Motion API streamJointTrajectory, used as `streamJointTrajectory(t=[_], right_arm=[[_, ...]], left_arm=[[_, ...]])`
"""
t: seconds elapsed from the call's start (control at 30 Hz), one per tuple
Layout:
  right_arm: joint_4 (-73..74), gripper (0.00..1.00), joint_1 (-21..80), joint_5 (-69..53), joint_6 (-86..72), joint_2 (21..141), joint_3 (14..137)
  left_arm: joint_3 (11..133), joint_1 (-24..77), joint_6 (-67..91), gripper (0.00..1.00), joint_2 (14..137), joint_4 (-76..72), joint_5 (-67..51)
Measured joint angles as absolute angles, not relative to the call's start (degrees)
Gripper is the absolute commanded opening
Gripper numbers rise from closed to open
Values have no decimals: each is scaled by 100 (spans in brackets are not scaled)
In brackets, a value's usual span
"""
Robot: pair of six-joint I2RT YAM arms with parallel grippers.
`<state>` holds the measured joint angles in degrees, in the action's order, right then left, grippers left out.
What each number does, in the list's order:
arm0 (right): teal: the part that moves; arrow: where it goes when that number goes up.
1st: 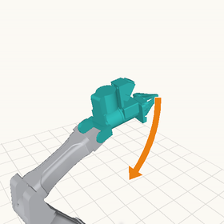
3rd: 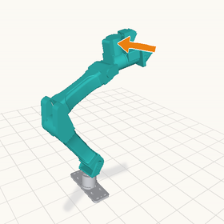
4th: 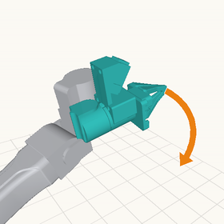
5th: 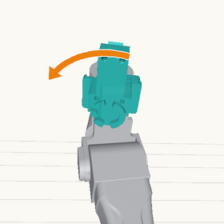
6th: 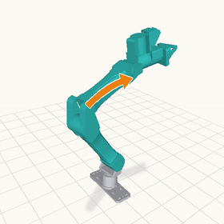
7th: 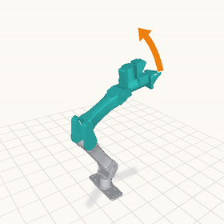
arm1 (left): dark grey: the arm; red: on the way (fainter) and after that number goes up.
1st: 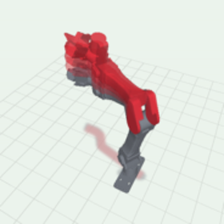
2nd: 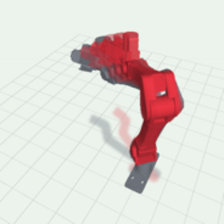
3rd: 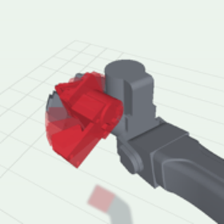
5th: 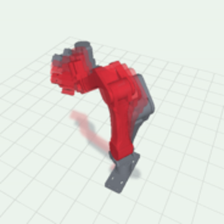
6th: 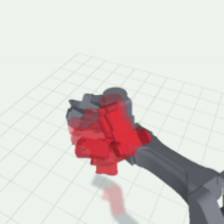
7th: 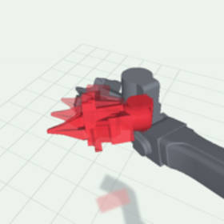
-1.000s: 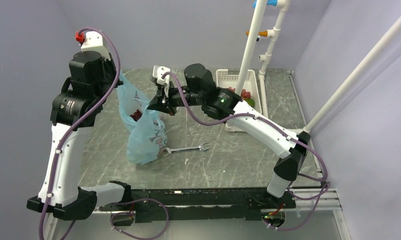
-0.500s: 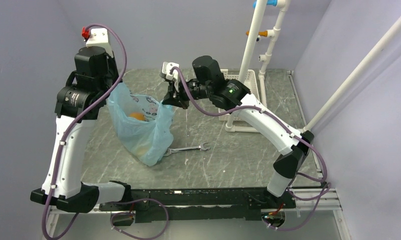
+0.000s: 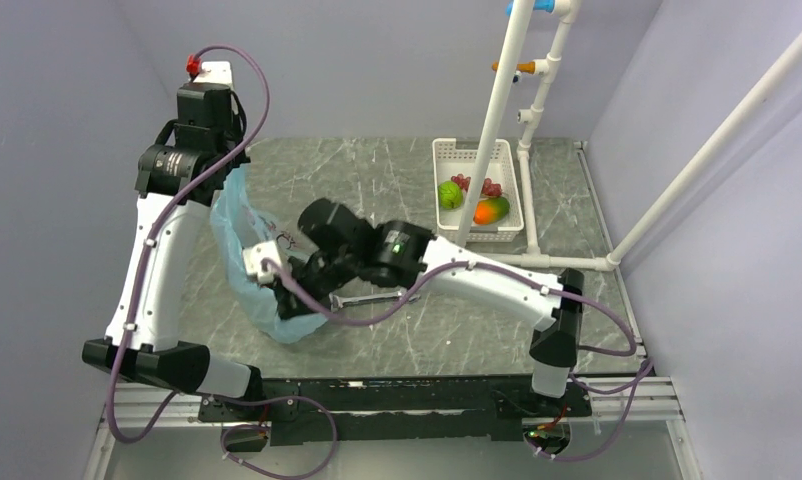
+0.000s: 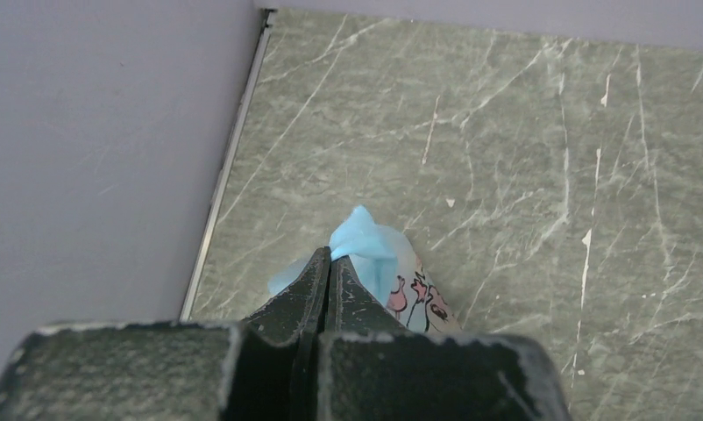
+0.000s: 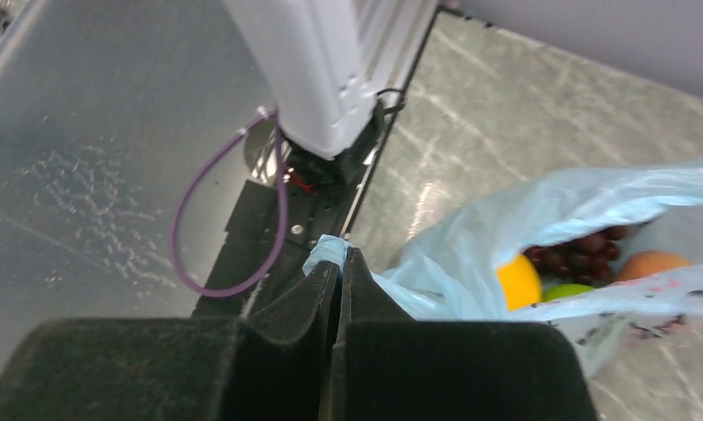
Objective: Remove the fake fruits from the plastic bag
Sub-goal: Adjust the plastic bag at the center of the board.
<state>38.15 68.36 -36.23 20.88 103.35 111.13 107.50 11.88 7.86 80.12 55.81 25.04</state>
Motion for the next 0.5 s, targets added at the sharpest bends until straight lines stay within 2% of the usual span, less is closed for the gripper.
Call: streamJointTrajectory(t=[0.1, 0.23, 0.5], right_arm=[[3852, 0, 7185, -3474, 2104, 10431, 10899], [3800, 18, 7122, -3282, 2012, 10457, 10589], [3472, 44, 6997, -3039, 1804, 10326, 9904]], left_arm=[[10750, 1142, 845, 0, 8119, 5686, 2427], [10648, 1138, 886, 0, 8053, 5666, 2287], [10217, 1120, 974, 0, 7660, 5529, 2021]])
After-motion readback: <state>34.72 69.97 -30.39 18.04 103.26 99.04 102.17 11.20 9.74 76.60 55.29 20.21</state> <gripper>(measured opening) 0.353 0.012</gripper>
